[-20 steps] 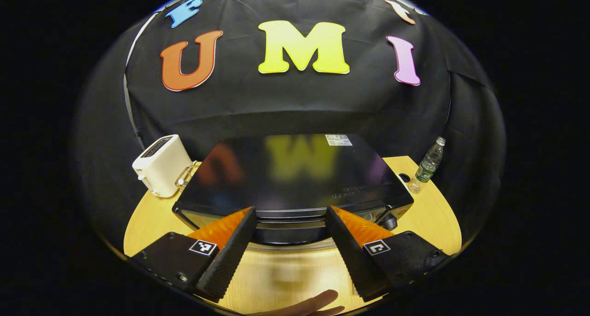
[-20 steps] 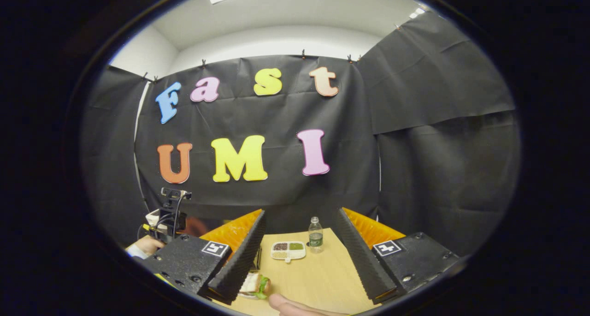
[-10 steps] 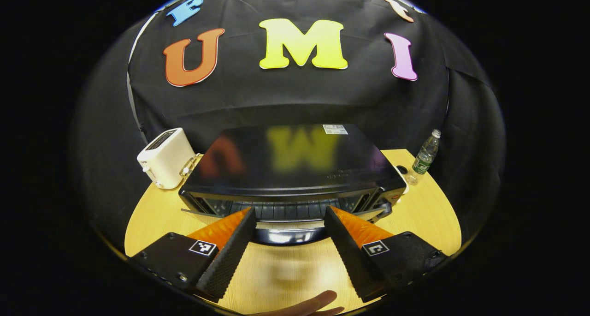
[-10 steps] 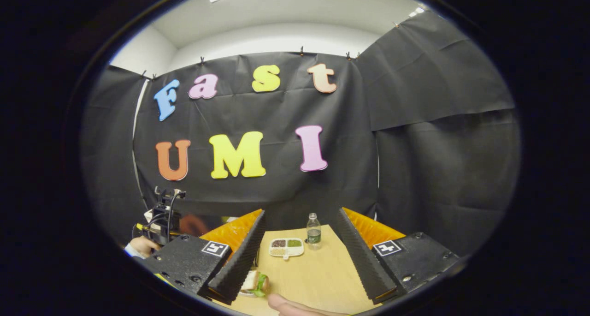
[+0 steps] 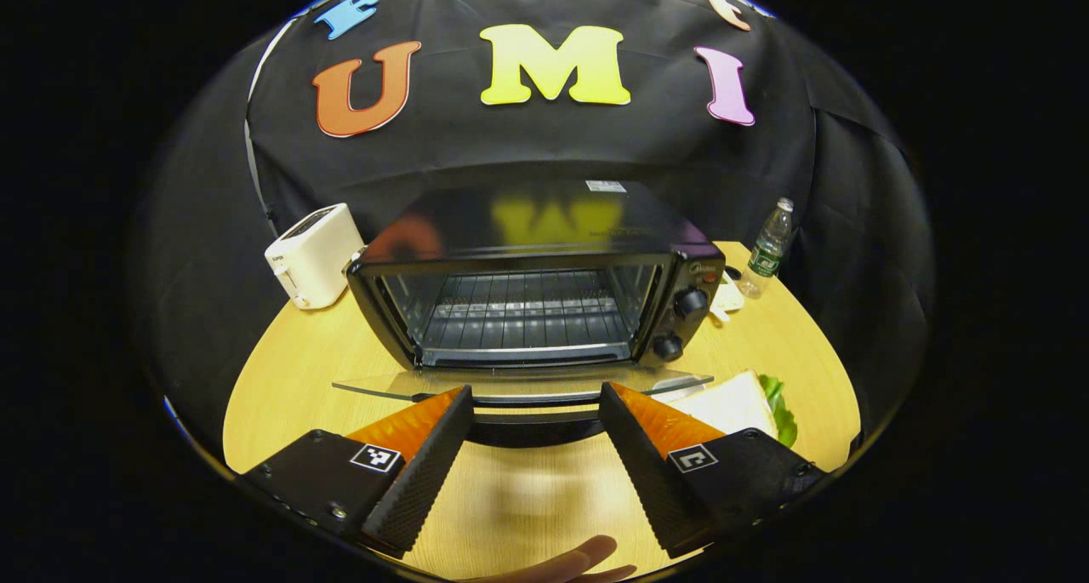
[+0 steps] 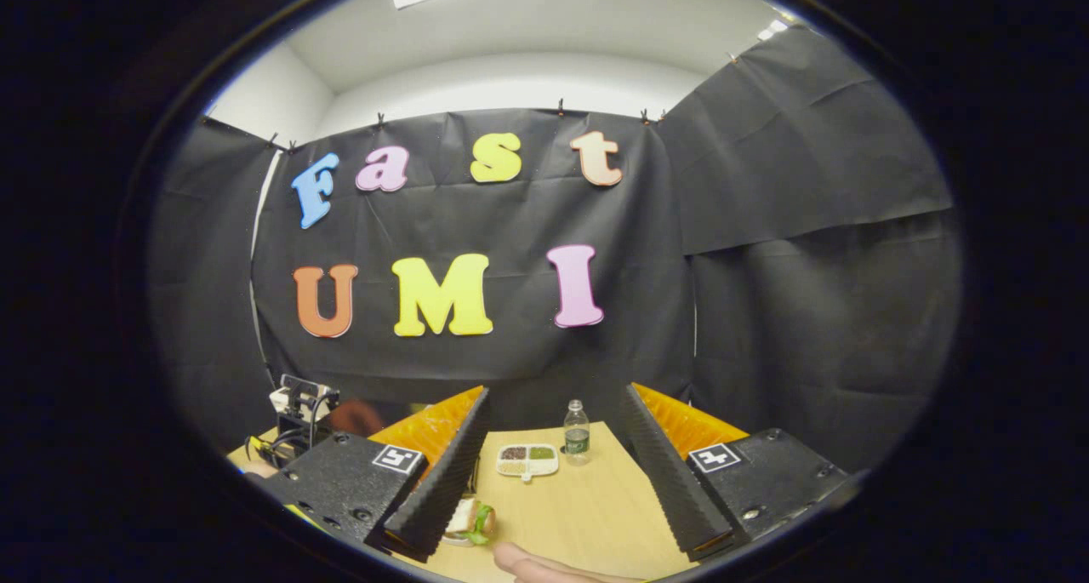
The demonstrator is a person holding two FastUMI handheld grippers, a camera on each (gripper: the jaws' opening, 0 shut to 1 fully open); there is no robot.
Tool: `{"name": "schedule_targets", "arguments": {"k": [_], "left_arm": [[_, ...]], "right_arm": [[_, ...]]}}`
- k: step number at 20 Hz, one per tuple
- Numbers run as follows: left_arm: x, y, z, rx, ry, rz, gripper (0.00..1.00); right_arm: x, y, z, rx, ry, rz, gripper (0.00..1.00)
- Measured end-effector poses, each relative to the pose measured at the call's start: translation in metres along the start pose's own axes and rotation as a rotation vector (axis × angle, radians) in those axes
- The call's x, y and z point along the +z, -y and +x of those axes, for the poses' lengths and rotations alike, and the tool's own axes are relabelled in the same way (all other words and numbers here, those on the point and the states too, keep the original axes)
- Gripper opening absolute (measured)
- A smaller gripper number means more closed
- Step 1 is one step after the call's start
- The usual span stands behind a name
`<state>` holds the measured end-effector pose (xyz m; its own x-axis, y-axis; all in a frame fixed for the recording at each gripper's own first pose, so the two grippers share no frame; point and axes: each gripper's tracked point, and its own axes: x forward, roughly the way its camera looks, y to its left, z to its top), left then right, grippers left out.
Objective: Open the electric oven with the left hand, put the food in, and close the electric oven.
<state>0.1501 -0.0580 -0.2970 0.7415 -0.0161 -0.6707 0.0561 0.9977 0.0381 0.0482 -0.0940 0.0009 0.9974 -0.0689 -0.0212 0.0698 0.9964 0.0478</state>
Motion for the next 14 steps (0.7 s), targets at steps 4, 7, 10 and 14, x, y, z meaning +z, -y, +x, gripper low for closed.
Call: {"name": "schedule_targets", "arguments": {"k": [4, 7, 10, 14], "left_arm": [[-0.04, 0.003, -0.003, 0.0, -0.026, 0.003, 0.98], [-0.067, 0.003, 0.001, -0.001, -0.041, 0.028, 0.97], [-0.09, 0.005, 0.008, -0.01, -0.071, 0.0, 0.97], [-0.116, 0.005, 0.022, -0.015, -0.097, -0.05, 0.96]], "right_arm": [[0.001, 0.0, -0.007, 0.009, 0.006, -0.001, 0.99], [0.001, 0.003, -0.01, 0.003, 0.01, -0.009, 0.99], [-0.003, 0.002, -0.012, 0.005, 0.005, -0.01, 0.99], [-0.008, 0.001, -0.012, 0.008, -0.001, -0.016, 0.99]]}}
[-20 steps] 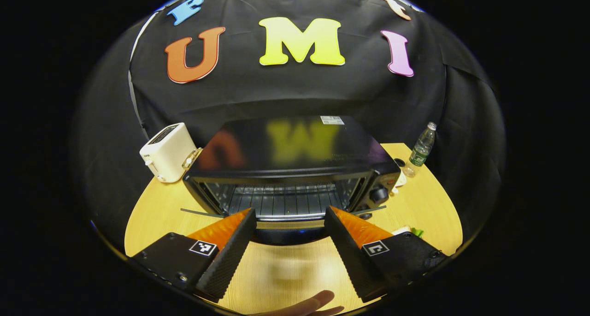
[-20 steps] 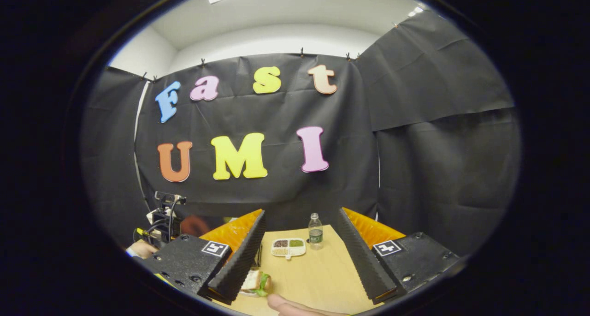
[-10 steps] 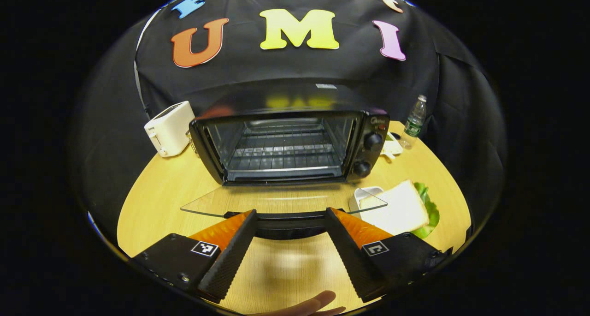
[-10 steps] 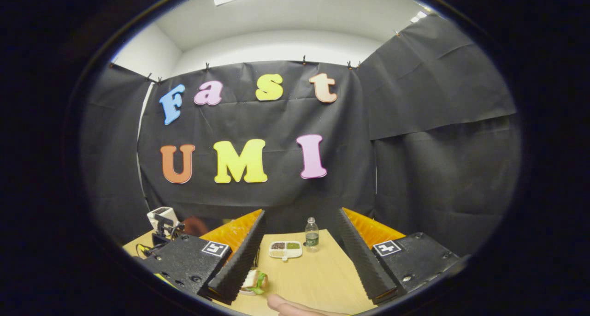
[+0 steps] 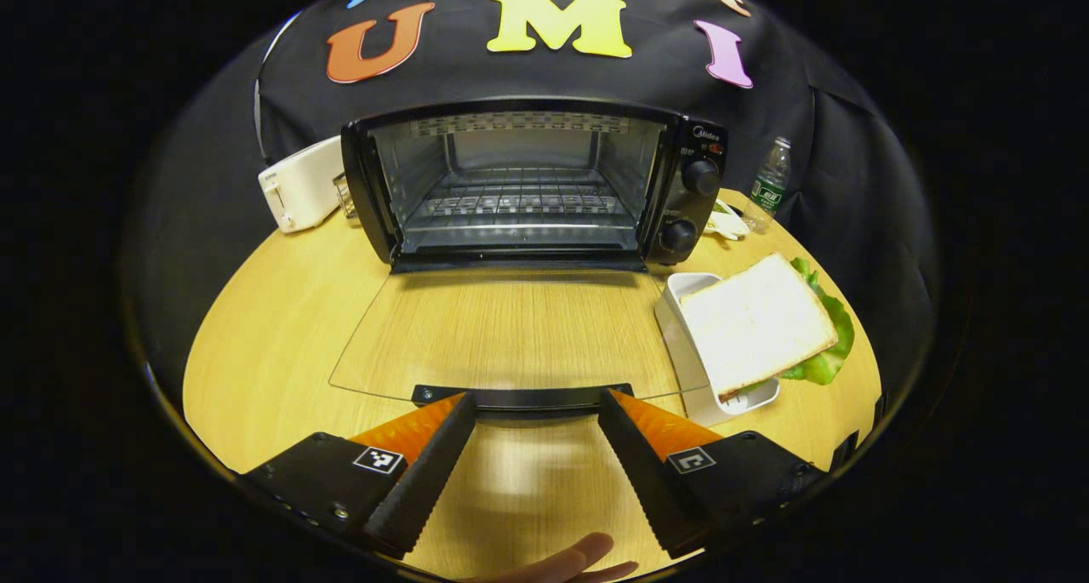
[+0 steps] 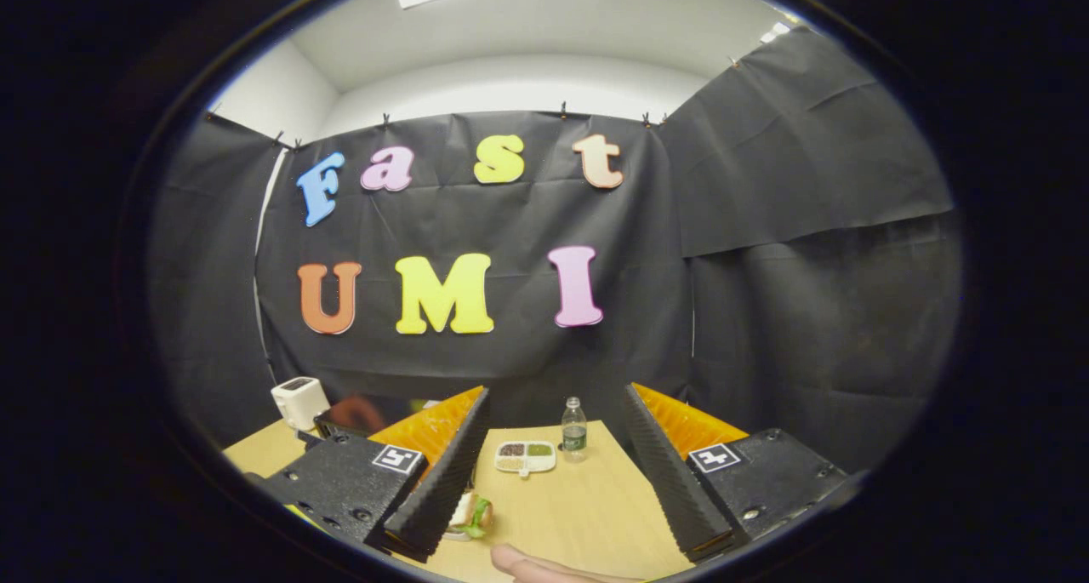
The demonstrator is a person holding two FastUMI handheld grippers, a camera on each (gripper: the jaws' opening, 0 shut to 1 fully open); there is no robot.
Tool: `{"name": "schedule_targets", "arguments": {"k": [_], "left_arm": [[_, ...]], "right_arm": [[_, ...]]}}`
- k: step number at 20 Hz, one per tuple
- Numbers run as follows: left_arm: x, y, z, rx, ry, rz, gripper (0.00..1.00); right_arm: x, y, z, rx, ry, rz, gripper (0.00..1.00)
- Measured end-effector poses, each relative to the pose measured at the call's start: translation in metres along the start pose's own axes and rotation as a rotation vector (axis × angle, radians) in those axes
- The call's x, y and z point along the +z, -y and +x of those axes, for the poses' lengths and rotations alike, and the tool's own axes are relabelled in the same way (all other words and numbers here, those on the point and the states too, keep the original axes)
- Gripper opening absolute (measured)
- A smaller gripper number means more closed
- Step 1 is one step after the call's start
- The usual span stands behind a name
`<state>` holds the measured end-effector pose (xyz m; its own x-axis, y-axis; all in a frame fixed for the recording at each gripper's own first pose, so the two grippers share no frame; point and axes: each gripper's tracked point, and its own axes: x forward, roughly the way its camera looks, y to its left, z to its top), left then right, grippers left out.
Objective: Open the electric oven with the left hand, put the food in, and close the electric oven.
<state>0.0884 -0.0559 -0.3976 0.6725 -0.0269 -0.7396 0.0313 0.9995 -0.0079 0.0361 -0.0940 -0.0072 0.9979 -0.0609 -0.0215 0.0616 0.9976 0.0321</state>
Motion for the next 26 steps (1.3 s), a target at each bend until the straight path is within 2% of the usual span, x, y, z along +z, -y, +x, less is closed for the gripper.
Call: {"name": "schedule_targets", "arguments": {"k": [1, 2, 3, 7, 8, 9, 12, 18, 23, 24, 26], "left_arm": [[-0.002, -0.001, 0.0, 0.01, 0.006, 0.004, 0.96], [-0.002, 0.001, 0.0, 0.013, 0.023, 0.012, 1.0], [-0.003, 0.003, 0.001, 0.015, 0.032, 0.02, 0.95], [0.0, 0.003, 0.0, 0.014, 0.076, 0.012, 0.96], [0.004, 0.003, -0.002, 0.009, 0.09, 0.01, 0.82], [0.005, 0.003, -0.003, 0.004, 0.099, 0.006, 0.94], [0.016, 0.001, -0.02, -0.013, 0.133, -0.023, 0.94], [0.091, 0.001, -0.105, -0.031, 0.357, -0.016, 0.93], [0.148, -0.003, -0.185, -0.022, 0.552, 0.006, 0.93], [0.157, -0.005, -0.201, -0.01, 0.588, 0.01, 0.93], [0.172, -0.007, -0.229, 0.002, 0.663, 0.019, 0.92]], "right_arm": [[-0.002, 0.0, 0.002, -0.002, -0.002, -0.002, 0.99], [-0.002, 0.0, 0.003, -0.003, -0.005, -0.002, 0.99], [-0.005, -0.001, 0.003, -0.003, -0.008, -0.003, 0.99], [-0.011, -0.004, 0.003, 0.001, -0.02, -0.006, 0.99], [-0.011, -0.004, 0.004, 0.004, -0.023, -0.002, 0.99], [-0.012, -0.005, 0.004, 0.006, -0.027, 0.0, 0.99], [-0.011, -0.003, 0.006, -0.001, -0.023, -0.003, 0.99], [-0.023, 0.002, 0.016, -0.006, -0.047, -0.003, 0.99], [-0.049, 0.002, 0.038, 0.0, -0.119, 0.022, 0.99], [-0.057, 0.0, 0.043, 0.01, -0.138, 0.026, 0.9], [-0.071, -0.002, 0.056, 0.025, -0.174, 0.036, 0.9]]}}
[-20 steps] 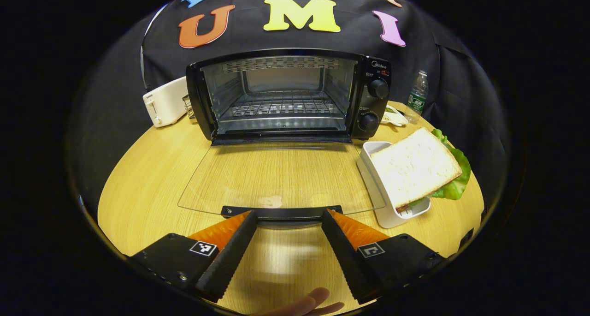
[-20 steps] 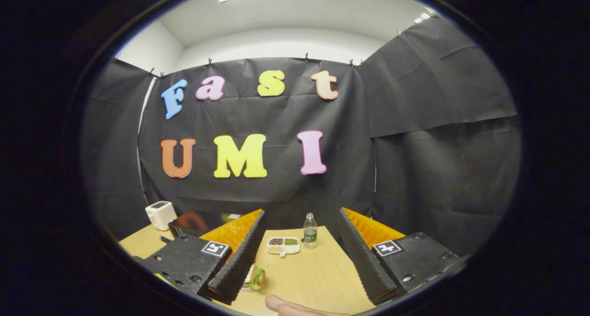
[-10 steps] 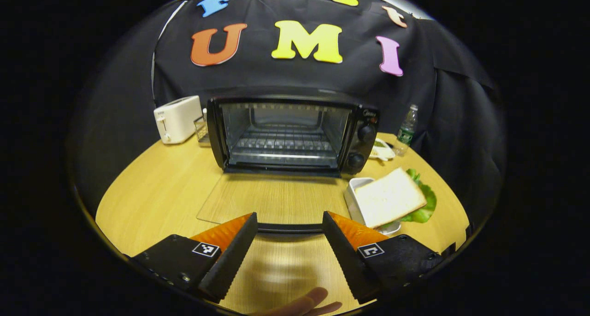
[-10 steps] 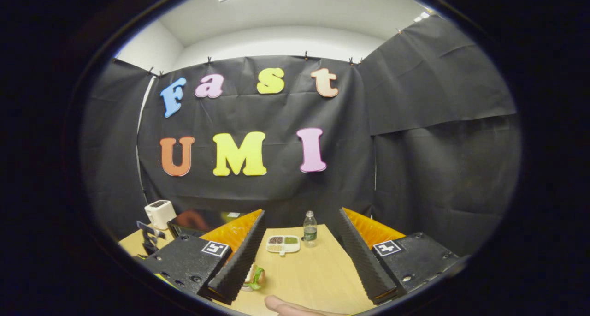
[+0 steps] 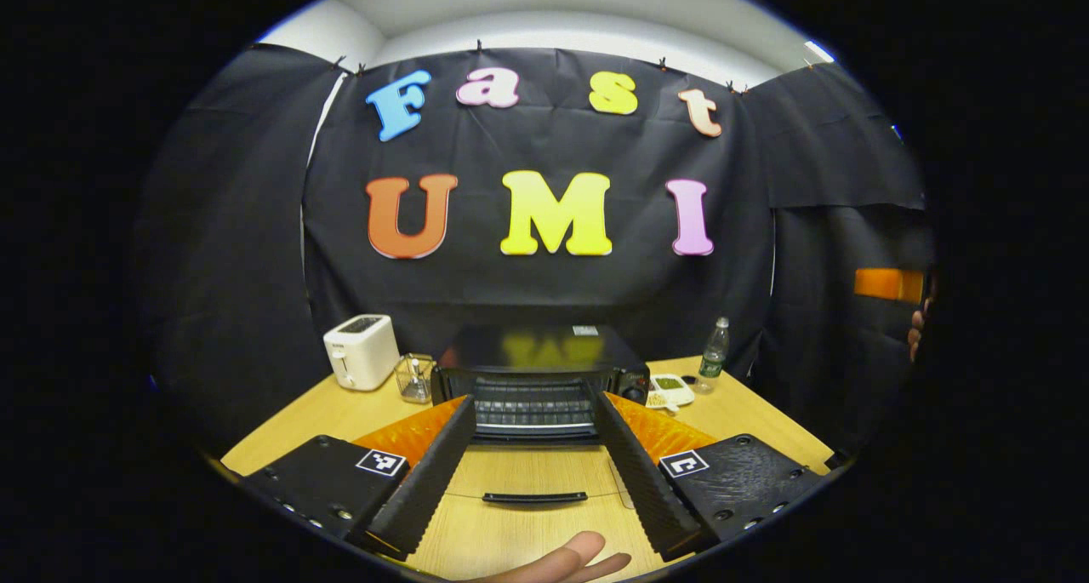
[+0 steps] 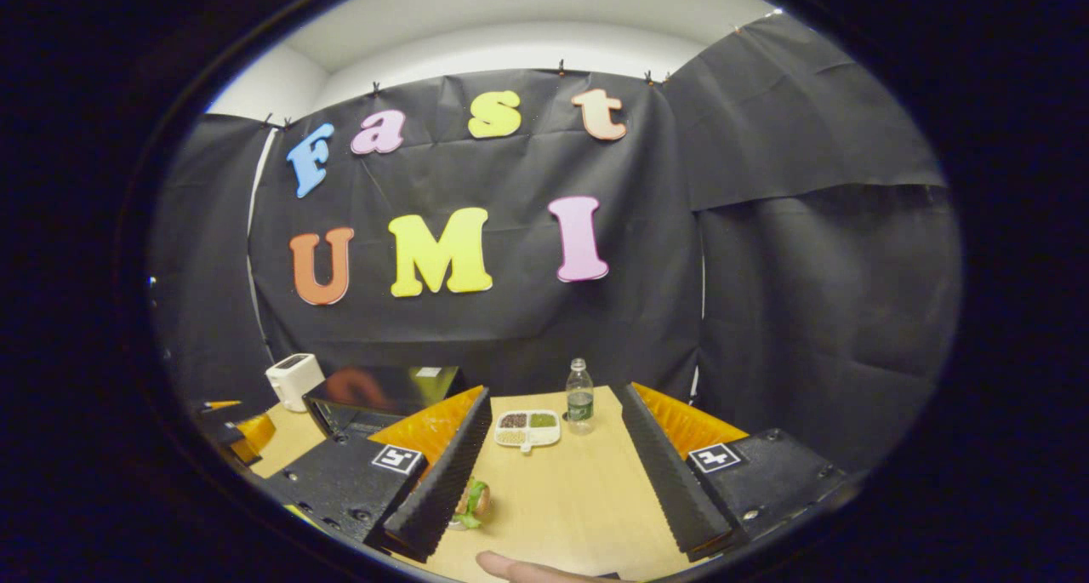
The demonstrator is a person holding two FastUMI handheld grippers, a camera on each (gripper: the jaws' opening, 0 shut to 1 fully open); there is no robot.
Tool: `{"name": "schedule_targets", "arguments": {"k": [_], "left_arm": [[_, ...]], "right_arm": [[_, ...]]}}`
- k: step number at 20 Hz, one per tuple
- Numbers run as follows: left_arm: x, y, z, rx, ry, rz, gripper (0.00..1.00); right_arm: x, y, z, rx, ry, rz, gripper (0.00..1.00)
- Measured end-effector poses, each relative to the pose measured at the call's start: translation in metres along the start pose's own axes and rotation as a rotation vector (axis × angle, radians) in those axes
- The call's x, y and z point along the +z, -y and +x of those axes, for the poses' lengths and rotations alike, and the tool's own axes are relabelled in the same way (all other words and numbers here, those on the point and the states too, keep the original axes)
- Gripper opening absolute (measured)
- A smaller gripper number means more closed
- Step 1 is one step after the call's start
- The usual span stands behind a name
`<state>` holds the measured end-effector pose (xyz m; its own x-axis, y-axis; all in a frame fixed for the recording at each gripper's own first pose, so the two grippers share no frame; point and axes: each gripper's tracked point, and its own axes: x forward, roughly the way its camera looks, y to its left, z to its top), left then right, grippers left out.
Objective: Open the electric oven with the left hand, put the food in, and close the electric oven.
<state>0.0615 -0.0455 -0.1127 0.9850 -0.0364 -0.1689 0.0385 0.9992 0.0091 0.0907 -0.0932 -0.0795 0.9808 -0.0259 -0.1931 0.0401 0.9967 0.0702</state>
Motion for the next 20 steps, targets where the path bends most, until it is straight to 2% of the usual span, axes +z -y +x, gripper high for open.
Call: {"name": "schedule_targets", "arguments": {"k": [1, 2, 3, 4, 5, 6, 7, 11, 13, 16, 17, 18, 19, 20], "left_arm": [[0.01, 0.0, -0.007, 0.002, 0.025, -0.011, 0.92], [0.021, 0.002, -0.013, -0.009, 0.052, -0.028, 0.92], [0.032, 0.007, -0.021, -0.029, 0.084, -0.039, 0.92], [0.042, 0.01, -0.028, -0.045, 0.112, -0.044, 0.92], [0.046, 0.007, -0.033, -0.042, 0.13, -0.046, 0.92], [0.051, 0.002, -0.04, -0.024, 0.146, -0.041, 0.92], [0.056, -0.003, -0.047, -0.001, 0.167, -0.03, 0.92], [0.069, -0.01, -0.071, 0.08, 0.234, 0.074, 0.92], [0.063, -0.012, -0.079, 0.115, 0.234, 0.114, 0.92], [0.055, -0.007, -0.079, 0.108, 0.21, 0.103, 0.95], [0.052, -0.005, -0.08, 0.101, 0.196, 0.089, 0.89], [0.05, -0.007, -0.08, 0.1, 0.188, 0.075, 0.89], [0.05, -0.01, -0.079, 0.101, 0.185, 0.063, 0.95], [0.051, -0.013, -0.077, 0.104, 0.186, 0.052, 0.95]], "right_arm": [[-0.009, 0.0, 0.01, 0.009, -0.023, 0.005, 0.99], [-0.017, -0.001, 0.019, 0.019, -0.051, 0.009, 0.9], [-0.03, -0.002, 0.031, 0.029, -0.083, 0.012, 0.99], [-0.041, -0.003, 0.041, 0.034, -0.115, 0.008, 0.9], [-0.054, -0.004, 0.053, 0.039, -0.15, 0.005, 0.9], [-0.068, -0.007, 0.066, 0.054, -0.195, 0.004, 0.99], [-0.082, -0.012, 0.078, 0.079, -0.241, 0.009, 0.98], [-0.145, -0.034, 0.113, 0.204, -0.422, 0.07, 0.96], [-0.177, -0.054, 0.126, 0.289, -0.527, 0.13, 0.96], [-0.221, -0.074, 0.135, 0.386, -0.695, 0.214, 0.94], [-0.233, -0.081, 0.134, 0.412, -0.752, 0.238, 0.94], [-0.243, -0.089, 0.133, 0.447, -0.807, 0.255, 0.93], [-0.251, -0.096, 0.129, 0.482, -0.854, 0.272, 0.92], [-0.258, -0.102, 0.127, 0.511, -0.885, 0.288, 0.92]]}}
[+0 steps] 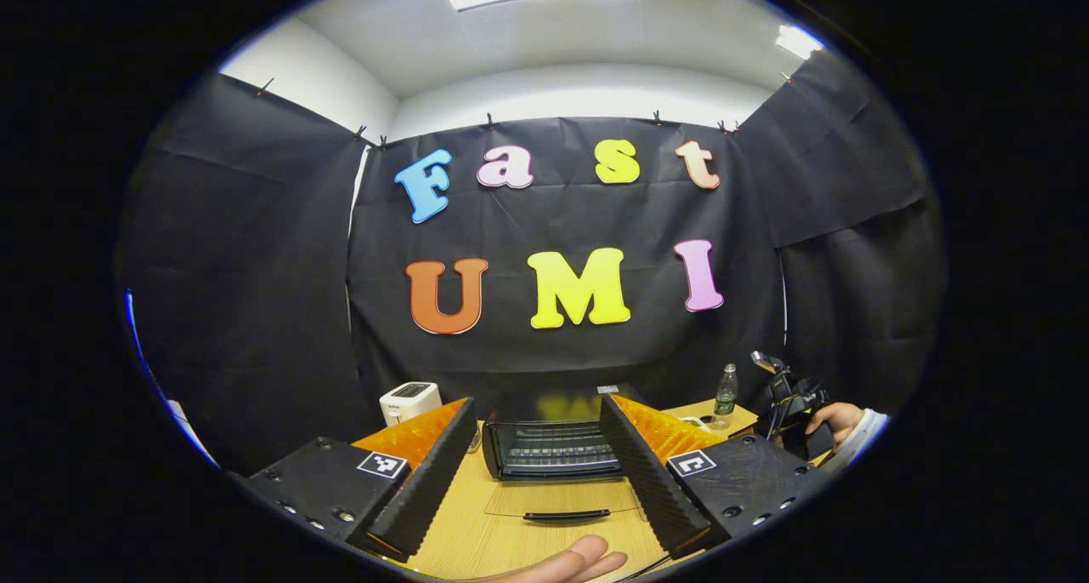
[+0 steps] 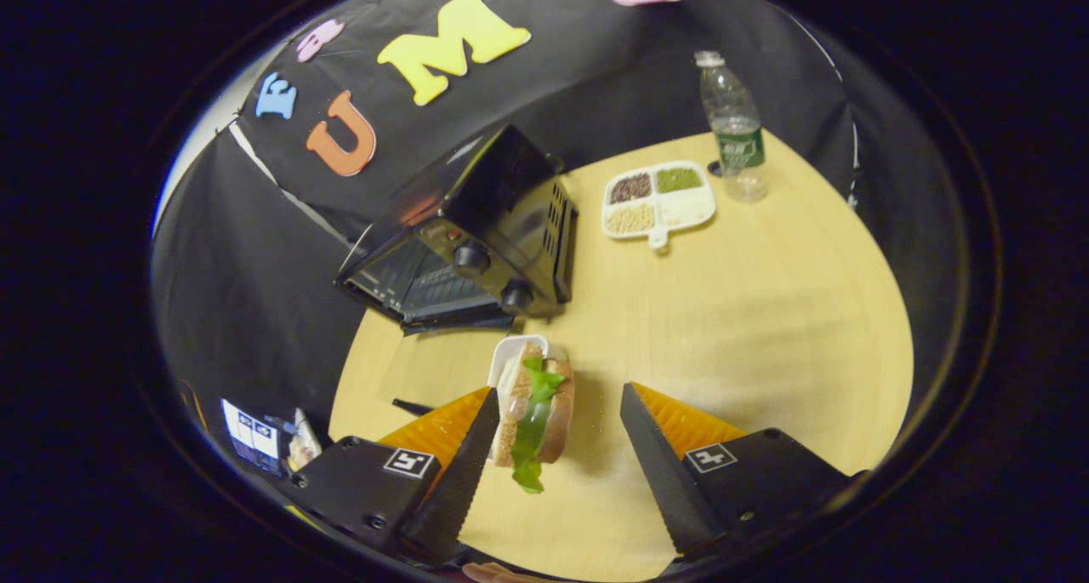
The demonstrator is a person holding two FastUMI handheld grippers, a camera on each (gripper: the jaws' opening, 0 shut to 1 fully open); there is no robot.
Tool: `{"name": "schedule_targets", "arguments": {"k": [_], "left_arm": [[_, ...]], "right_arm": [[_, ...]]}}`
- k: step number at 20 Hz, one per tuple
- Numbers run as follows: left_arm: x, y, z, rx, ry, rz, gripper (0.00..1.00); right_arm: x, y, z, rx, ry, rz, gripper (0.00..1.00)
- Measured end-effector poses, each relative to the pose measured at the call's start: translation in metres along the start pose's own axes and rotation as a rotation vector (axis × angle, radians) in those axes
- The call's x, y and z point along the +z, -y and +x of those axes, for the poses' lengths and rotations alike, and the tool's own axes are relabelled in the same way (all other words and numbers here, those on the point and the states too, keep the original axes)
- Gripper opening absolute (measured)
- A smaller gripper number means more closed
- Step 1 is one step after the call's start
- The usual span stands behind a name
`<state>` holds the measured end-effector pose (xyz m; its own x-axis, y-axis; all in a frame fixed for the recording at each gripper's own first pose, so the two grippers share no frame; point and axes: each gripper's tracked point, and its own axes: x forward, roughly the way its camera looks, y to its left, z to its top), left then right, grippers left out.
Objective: Open the electric oven with the left hand, put the food in, and close the electric oven.
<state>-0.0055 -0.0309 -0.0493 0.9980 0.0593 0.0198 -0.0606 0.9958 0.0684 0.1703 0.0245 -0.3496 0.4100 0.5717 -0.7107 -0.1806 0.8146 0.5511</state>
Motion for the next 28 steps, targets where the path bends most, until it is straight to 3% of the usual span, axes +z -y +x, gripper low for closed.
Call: {"name": "schedule_targets", "arguments": {"k": [6, 8, 9, 10, 11, 13, 22, 28], "left_arm": [[-0.009, -0.001, 0.003, 0.009, -0.027, -0.014, 0.95], [-0.012, 0.003, 0.002, -0.004, -0.034, -0.012, 0.95], [-0.014, 0.001, 0.002, 0.0, -0.038, -0.011, 0.95], [-0.014, 0.0, 0.001, 0.003, -0.04, -0.009, 0.95], [-0.017, 0.0, 0.002, 0.005, -0.045, -0.009, 0.95], [-0.02, -0.002, 0.0, 0.004, -0.051, -0.012, 0.95], [-0.024, -0.023, -0.011, -0.007, -0.031, -0.032, 0.95], [-0.031, -0.04, -0.012, -0.013, -0.025, -0.051, 0.95]], "right_arm": [[-0.012, -0.011, 0.026, 0.083, -0.159, 0.081, 0.87], [-0.018, -0.017, 0.029, 0.104, -0.203, 0.132, 0.81], [-0.022, -0.015, 0.031, 0.1, -0.21, 0.144, 0.61], [-0.02, -0.014, 0.031, 0.106, -0.203, 0.157, 0.67], [-0.019, -0.015, 0.03, 0.113, -0.189, 0.153, 0.54], [-0.023, -0.02, 0.027, 0.112, -0.171, 0.148, 0.45], [-0.032, -0.053, -0.015, 0.079, 0.005, 0.114, 0.43], [-0.058, -0.124, -0.007, 0.211, 0.111, 0.156, 0.42]]}}
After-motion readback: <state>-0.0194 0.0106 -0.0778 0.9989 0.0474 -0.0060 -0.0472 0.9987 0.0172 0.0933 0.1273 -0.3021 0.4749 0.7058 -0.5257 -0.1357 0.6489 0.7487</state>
